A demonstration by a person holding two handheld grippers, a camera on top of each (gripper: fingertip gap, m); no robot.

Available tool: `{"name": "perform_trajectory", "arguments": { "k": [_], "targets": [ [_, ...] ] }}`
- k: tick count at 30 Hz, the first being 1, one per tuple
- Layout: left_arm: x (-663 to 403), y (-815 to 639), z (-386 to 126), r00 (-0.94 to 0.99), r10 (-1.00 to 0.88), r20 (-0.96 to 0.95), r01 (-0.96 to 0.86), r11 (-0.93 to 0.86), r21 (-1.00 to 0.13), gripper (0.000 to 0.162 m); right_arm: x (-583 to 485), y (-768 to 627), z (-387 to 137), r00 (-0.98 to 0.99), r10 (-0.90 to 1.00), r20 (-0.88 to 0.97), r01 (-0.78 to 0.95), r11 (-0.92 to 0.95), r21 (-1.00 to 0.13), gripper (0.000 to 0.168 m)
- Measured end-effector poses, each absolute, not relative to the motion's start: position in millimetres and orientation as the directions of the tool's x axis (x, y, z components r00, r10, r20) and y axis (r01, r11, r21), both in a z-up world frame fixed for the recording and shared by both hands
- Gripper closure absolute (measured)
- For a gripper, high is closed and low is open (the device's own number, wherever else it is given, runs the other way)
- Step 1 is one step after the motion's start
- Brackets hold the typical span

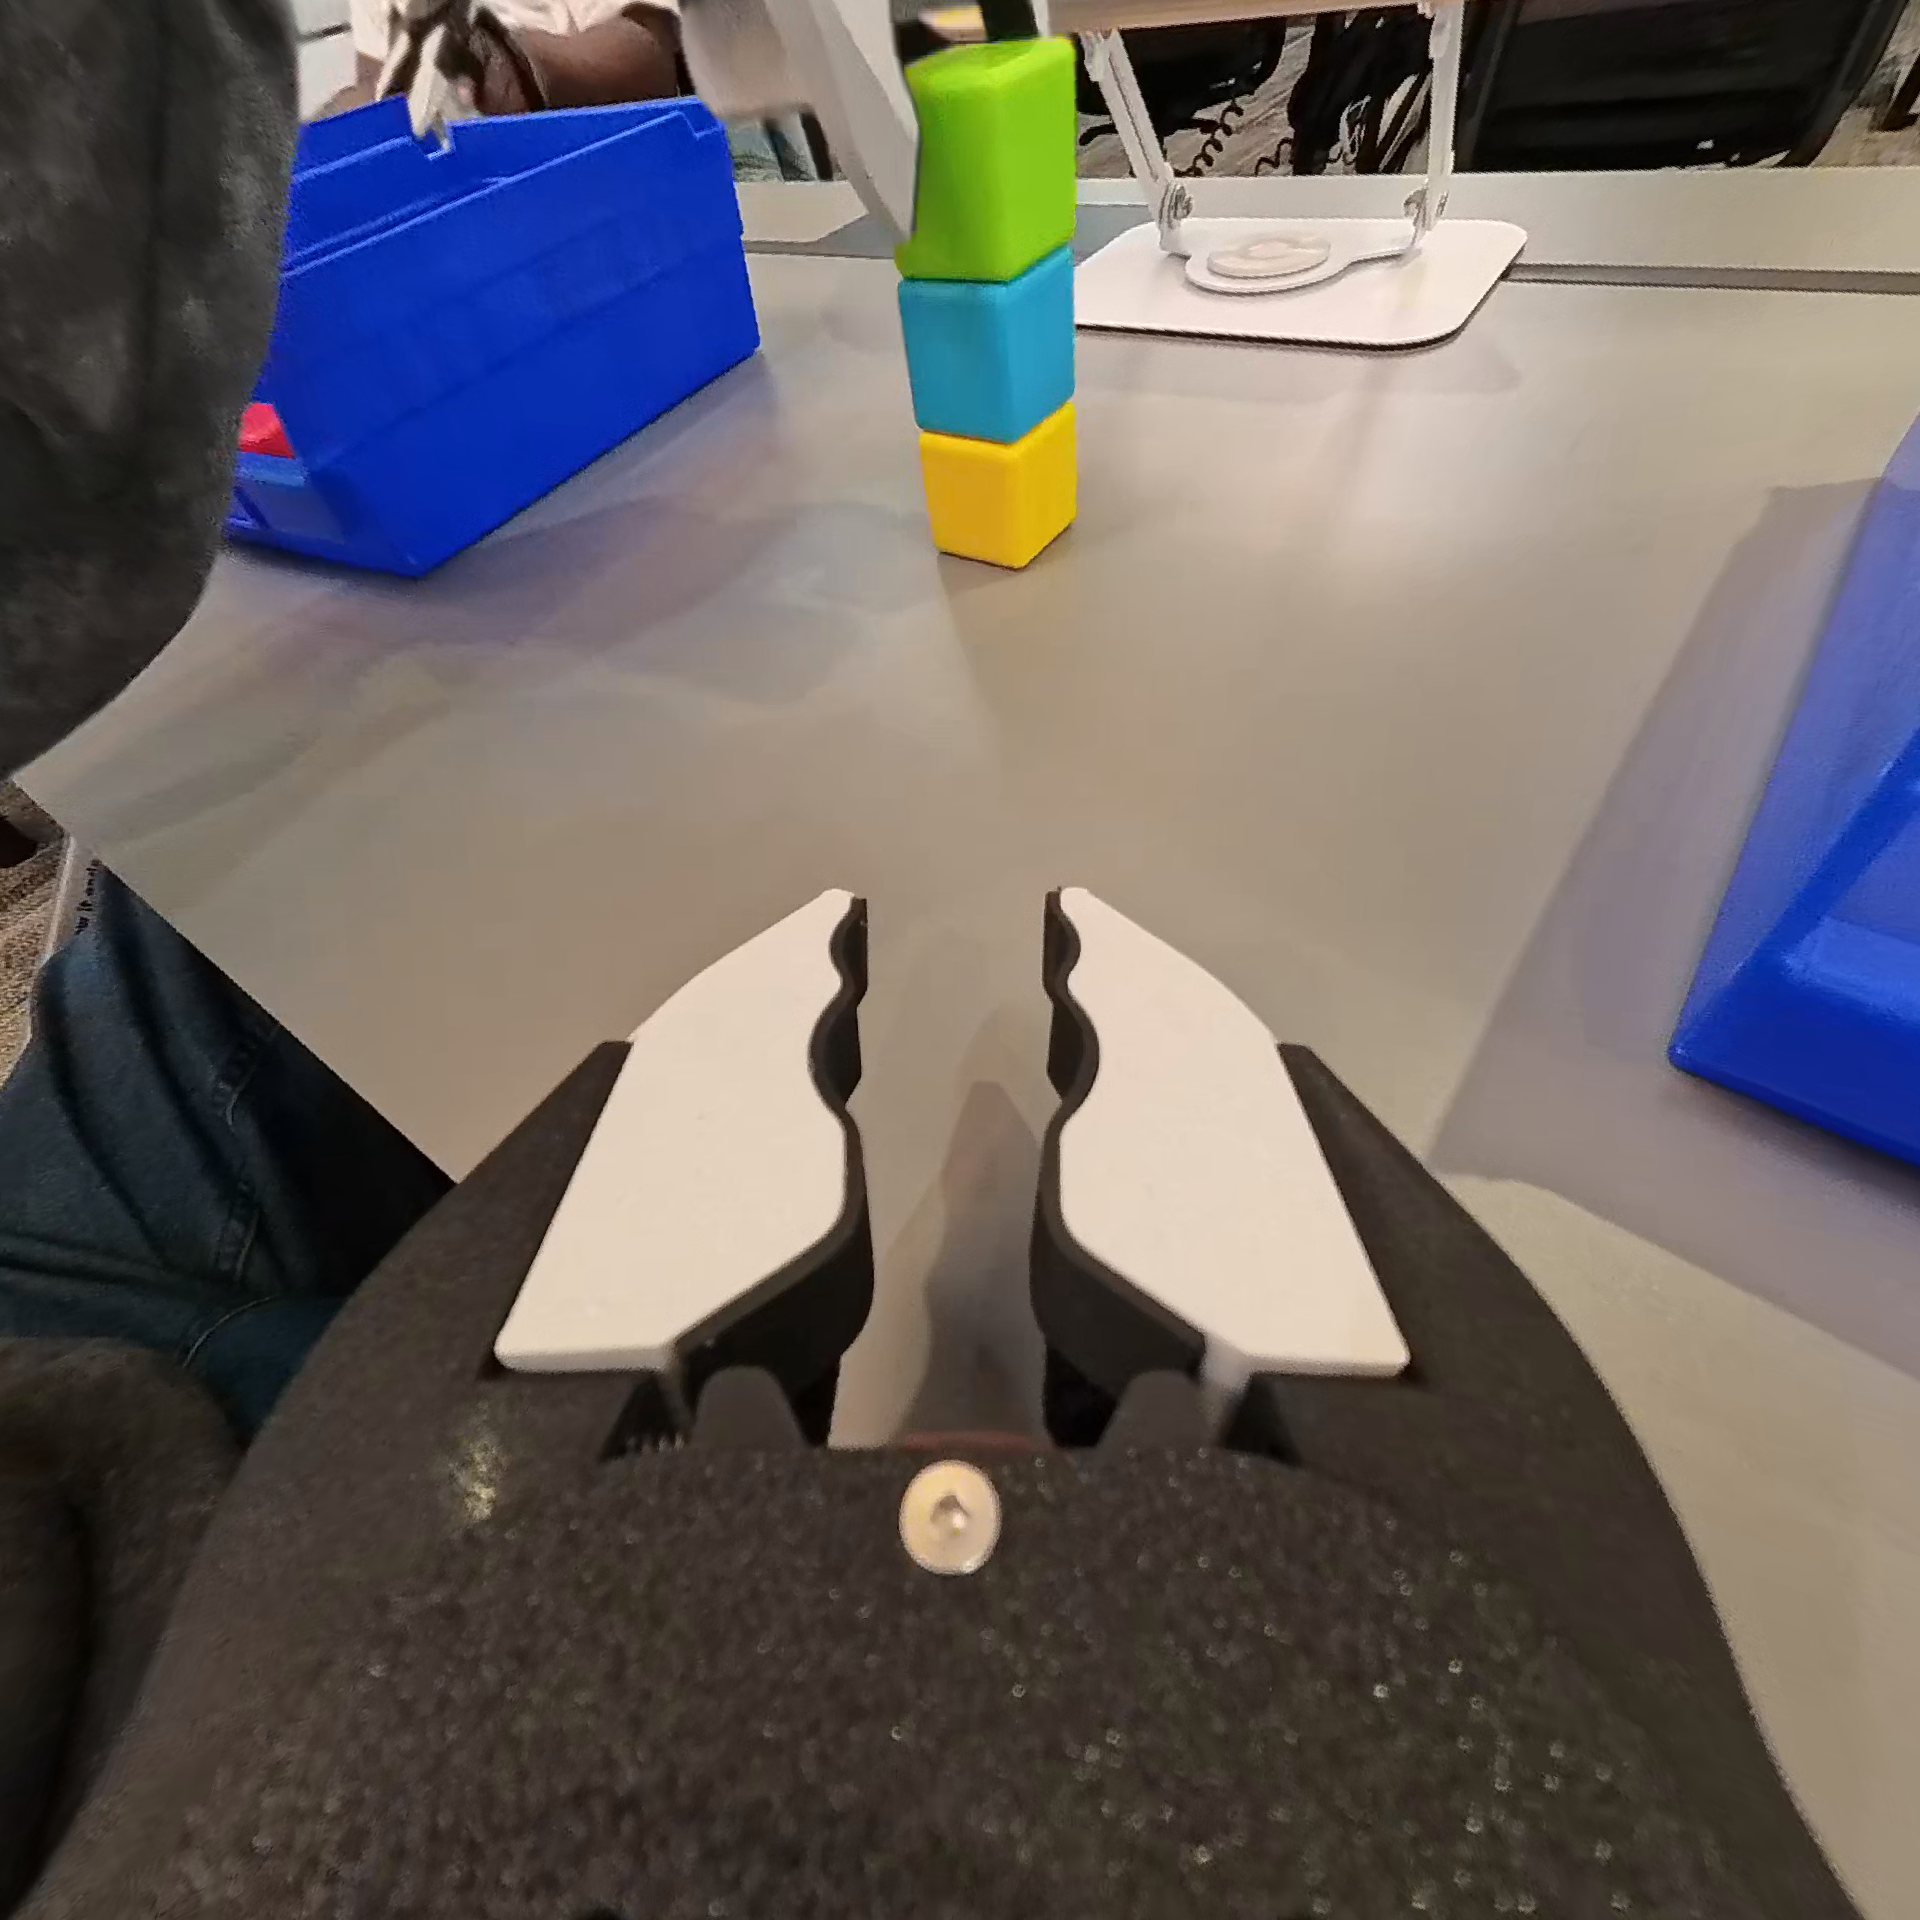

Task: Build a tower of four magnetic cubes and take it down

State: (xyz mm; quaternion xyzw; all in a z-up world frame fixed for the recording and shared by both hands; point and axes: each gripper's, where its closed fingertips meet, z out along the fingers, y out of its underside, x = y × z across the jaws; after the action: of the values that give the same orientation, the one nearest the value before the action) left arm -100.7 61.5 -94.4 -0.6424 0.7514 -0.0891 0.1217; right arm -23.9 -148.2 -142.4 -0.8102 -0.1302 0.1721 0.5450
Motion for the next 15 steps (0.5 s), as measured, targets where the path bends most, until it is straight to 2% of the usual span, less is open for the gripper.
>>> {"name": "perform_trajectory", "arguments": {
  "k": [3, 6, 10, 15],
  "targets": [
    [-112, 63, -68, -0.022, -0.994, -0.106, -0.922, 0.062, -0.383, 0.092, -24, -148, -142, 0.907, 0.397, -0.141, 0.019, -0.373, -0.928, 0.136],
    [-134, 55, -35, 0.156, -0.981, -0.115, -0.818, -0.063, -0.572, 0.096, -23, -148, -142, 0.907, 0.397, -0.143, 0.017, -0.374, -0.927, 0.136],
    [-187, 20, -6, 0.389, -0.921, 0.017, -0.529, -0.239, -0.814, 0.099, -24, -148, -143, 0.906, 0.398, -0.143, 0.018, -0.375, -0.927, 0.136],
    [-250, -59, -19, 0.449, -0.854, 0.263, -0.146, -0.36, -0.921, 0.08, -25, -148, -143, 0.906, 0.399, -0.141, 0.022, -0.378, -0.926, 0.136]
  ]
}}
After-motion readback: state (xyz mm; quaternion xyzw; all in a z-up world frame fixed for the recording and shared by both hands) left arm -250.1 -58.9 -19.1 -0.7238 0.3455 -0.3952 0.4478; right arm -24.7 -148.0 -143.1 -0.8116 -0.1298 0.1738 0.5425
